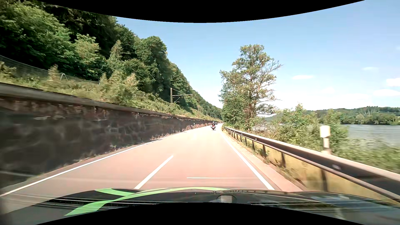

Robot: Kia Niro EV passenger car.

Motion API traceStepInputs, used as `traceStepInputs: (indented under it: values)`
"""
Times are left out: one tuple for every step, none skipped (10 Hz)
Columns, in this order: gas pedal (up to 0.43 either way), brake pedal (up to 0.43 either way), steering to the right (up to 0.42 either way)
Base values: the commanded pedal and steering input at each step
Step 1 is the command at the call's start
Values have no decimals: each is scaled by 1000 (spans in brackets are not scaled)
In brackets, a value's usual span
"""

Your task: Follow the waypoints while adhering to traffic rules and regulations

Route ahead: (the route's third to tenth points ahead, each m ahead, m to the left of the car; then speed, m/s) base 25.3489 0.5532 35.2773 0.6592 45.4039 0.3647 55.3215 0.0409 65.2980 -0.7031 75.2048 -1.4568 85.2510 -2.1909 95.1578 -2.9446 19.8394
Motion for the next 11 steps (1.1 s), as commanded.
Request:
traceStepInputs:
  values:
    - [177,0,1]
    - [177,0,1]
    - [197,0,2]
    - [209,0,2]
    - [209,0,2]
    - [220,0,2]
    - [228,0,4]
    - [240,0,5]
    - [240,0,5]
    - [240,0,5]
    - [240,0,5]
